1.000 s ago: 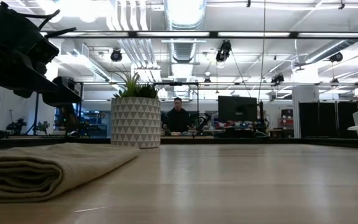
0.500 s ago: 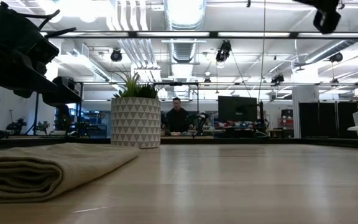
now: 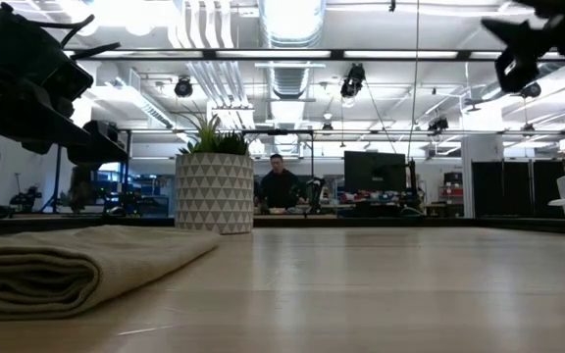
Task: Pick and placing Produce into tupperware
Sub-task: Return to Home Position
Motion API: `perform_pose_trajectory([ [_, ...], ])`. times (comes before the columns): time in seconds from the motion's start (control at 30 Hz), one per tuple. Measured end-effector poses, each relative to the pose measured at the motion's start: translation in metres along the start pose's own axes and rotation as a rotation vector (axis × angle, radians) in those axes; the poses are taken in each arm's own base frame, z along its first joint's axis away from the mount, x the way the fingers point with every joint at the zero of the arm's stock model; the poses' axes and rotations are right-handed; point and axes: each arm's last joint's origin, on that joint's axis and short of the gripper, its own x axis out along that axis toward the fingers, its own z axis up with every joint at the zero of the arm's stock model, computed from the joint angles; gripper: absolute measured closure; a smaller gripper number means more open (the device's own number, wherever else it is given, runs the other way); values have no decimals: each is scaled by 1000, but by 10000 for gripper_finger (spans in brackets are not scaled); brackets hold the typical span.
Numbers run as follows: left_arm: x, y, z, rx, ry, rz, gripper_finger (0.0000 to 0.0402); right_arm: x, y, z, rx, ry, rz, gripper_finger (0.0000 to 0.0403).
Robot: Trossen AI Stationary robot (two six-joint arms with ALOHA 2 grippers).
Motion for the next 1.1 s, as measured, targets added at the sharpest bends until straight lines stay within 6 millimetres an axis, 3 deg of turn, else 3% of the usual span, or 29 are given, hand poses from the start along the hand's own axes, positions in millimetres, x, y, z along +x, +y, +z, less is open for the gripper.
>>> perform_pose_trajectory([
  [0.33,0,0,1,1,-9,11,118,6,-20,-52,-61,88,-83,253],
  [0.73,1,0,0,0,-1,12,118,8,-21,-56,-191,150,-84,257],
  [1.1,1,1,-1,-2,8,12,118,8,-21,-56,-48,144,-94,262],
])
